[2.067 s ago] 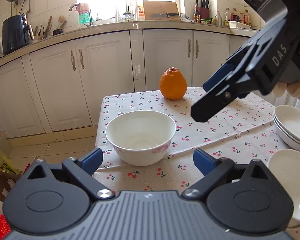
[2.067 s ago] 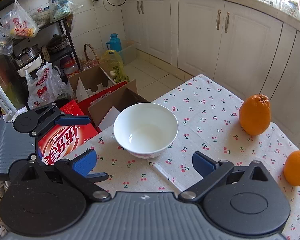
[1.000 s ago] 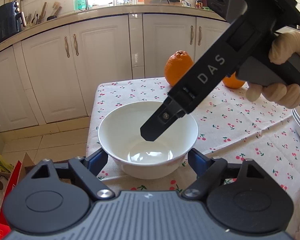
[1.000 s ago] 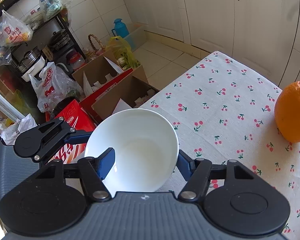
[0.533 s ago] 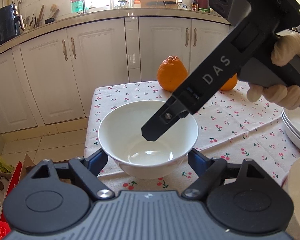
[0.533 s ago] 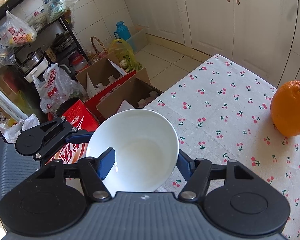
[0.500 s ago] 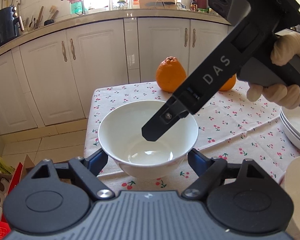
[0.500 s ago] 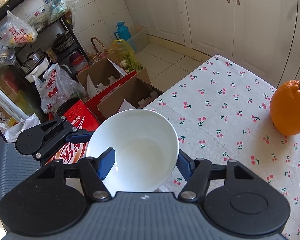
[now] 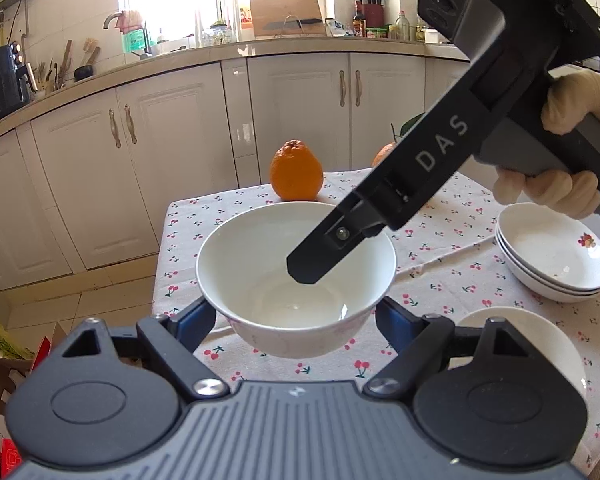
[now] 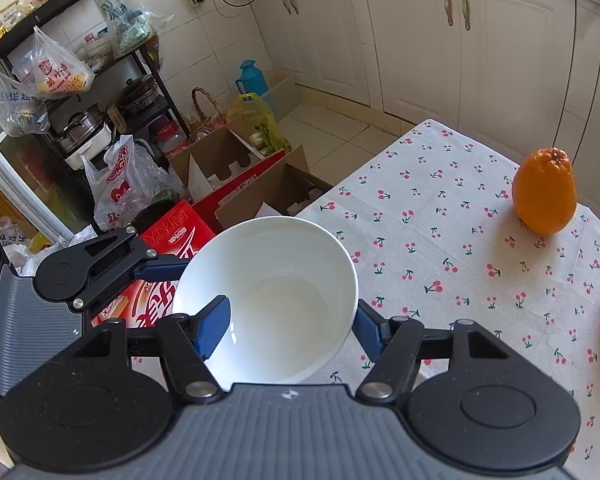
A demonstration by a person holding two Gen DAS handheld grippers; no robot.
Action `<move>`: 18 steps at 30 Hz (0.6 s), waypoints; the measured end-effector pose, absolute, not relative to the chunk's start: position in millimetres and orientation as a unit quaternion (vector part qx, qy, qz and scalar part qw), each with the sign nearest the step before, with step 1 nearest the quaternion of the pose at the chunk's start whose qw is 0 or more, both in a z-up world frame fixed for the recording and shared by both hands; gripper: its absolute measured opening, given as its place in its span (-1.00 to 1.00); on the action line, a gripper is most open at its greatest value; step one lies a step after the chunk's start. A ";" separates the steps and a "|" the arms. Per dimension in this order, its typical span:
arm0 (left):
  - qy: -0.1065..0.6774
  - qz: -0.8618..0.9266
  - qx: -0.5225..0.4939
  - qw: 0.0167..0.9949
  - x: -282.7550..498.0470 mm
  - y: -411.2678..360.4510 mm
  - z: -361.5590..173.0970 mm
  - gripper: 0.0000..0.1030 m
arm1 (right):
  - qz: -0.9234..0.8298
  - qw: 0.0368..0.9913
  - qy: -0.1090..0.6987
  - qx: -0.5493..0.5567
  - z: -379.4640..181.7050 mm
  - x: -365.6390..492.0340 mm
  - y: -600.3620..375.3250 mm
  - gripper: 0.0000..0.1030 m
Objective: Organize plates and bowls
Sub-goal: 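Lift the pink-patterned bowl with the right tool toward the nested bowls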
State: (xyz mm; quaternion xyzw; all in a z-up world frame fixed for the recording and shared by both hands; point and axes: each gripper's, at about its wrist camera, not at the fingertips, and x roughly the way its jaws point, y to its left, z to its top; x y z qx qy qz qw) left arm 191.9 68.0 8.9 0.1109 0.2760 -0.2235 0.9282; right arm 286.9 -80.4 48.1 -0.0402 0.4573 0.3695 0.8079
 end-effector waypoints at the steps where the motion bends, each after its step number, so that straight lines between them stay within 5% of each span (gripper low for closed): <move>1: 0.275 -0.225 0.112 0.928 186.6 66.5 11.2 0.68 | 0.369 0.809 0.456 -0.038 50.1 282.1 -82.9 0.39; 18: 0.260 -0.247 0.095 0.929 120.1 50.2 29.0 0.68 | 0.367 0.821 0.436 -0.042 76.9 202.1 -110.5 0.40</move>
